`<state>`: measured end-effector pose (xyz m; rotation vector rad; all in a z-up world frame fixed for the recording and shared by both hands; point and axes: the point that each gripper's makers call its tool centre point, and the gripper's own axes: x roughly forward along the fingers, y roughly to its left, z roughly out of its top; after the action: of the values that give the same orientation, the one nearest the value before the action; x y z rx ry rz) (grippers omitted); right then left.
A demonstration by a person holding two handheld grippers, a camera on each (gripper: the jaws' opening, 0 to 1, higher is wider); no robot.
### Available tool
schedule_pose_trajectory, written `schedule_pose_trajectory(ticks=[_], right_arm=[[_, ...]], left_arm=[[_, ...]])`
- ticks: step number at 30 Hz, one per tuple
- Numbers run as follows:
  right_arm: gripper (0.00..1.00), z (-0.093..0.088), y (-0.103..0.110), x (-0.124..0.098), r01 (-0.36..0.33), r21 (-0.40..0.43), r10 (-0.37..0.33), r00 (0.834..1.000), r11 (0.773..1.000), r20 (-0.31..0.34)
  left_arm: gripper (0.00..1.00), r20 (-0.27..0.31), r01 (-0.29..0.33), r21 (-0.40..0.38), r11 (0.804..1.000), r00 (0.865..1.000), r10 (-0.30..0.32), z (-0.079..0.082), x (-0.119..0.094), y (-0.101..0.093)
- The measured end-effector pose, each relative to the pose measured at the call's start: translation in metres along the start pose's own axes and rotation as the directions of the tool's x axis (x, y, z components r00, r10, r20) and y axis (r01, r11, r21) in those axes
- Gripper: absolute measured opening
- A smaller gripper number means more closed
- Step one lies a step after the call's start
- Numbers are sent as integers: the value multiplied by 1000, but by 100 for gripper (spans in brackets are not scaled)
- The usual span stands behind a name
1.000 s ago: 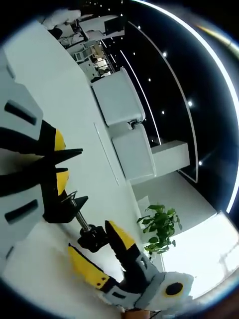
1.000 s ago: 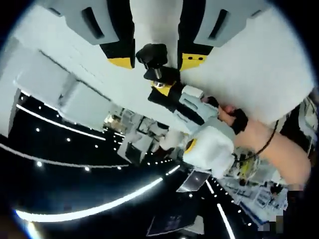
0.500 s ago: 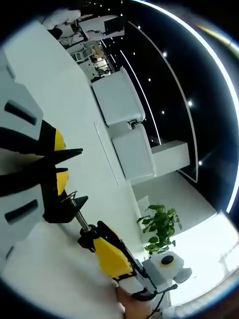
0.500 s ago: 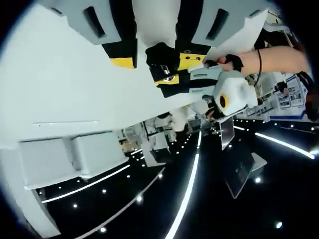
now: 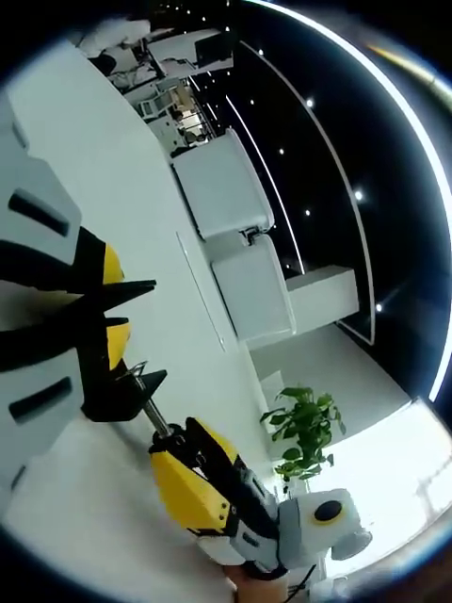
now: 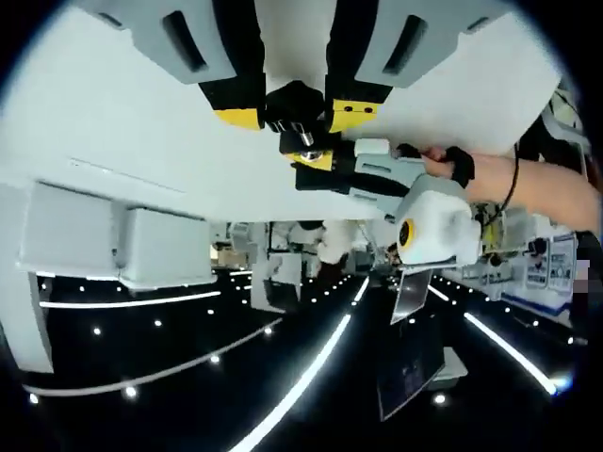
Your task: Clamp the fixed fixture on the desktop, loosen the retaining clip, secure it to the edge of the desk, and tighten the retaining clip.
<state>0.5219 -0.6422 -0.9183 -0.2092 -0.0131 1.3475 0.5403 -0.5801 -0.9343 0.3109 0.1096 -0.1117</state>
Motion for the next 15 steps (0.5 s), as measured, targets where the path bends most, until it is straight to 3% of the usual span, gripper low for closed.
schedule_pose_trajectory(ticks=[6, 8, 10, 12, 14, 15], right_arm=[[23, 1, 1, 1, 30, -177, -32, 999, 984, -12], [23, 1, 2, 1, 32, -267, -38, 999, 963, -19], [23, 1, 4, 2, 37, -306, -46, 999, 951, -22], [23, 1, 4, 2, 40, -385, -54, 998, 922, -26], [23, 0, 6, 3, 42, -411, -60, 998, 910, -31], [23, 1, 6, 3, 42, -456, -64, 997, 889, -34]], left_arm=[[11, -1, 0, -2, 1000, 1000, 0, 0, 1, 0], [11, -1, -2, 0, 1000, 1000, 2, 0, 1, 0], [11, -1, -3, 0, 1000, 1000, 3, 0, 1, 0], [11, -1, -3, 0, 1000, 1000, 3, 0, 1, 0], [11, -1, -3, 0, 1000, 1000, 3, 0, 1, 1], [11, -1, -3, 0, 1000, 1000, 3, 0, 1, 1]])
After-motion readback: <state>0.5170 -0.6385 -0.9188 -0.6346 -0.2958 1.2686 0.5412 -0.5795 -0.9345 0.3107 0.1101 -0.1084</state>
